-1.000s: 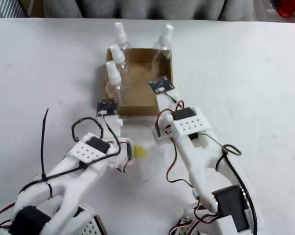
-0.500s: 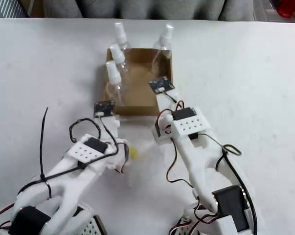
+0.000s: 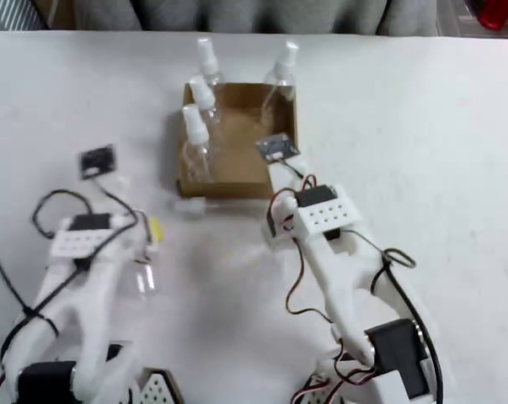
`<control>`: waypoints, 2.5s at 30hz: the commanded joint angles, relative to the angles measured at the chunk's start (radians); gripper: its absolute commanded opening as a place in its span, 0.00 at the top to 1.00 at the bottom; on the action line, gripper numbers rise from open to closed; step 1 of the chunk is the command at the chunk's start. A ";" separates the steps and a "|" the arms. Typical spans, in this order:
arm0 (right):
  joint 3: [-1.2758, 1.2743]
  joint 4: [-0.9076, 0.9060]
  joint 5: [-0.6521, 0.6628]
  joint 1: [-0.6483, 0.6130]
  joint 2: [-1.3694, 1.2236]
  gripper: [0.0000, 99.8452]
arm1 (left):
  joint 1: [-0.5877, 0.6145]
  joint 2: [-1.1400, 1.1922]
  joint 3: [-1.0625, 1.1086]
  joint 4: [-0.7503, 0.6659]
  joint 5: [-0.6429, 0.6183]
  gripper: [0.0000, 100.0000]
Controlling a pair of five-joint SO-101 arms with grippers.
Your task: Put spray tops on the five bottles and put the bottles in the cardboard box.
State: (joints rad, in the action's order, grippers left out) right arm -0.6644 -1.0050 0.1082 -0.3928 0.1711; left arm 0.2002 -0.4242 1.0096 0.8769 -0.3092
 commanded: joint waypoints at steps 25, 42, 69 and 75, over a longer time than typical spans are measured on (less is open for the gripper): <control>0.115 0.754 -0.011 -0.456 -0.318 0.98 | 0.306 0.008 0.028 -0.503 -0.316 0.98; 0.331 0.773 -0.011 -0.455 -0.552 0.98 | 0.321 0.010 0.028 -0.554 -0.318 0.98; 0.117 0.437 -0.169 -0.193 -0.332 0.98 | 0.317 0.010 0.029 -0.549 -0.316 0.98; -0.034 0.437 -0.166 -0.067 -0.205 0.98 | 0.317 0.010 0.031 -0.548 -0.311 0.98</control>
State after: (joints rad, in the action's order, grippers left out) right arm -0.6398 -0.5493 -0.0606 -0.5294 -0.1082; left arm 0.5255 -0.4104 1.0480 0.3491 -0.6176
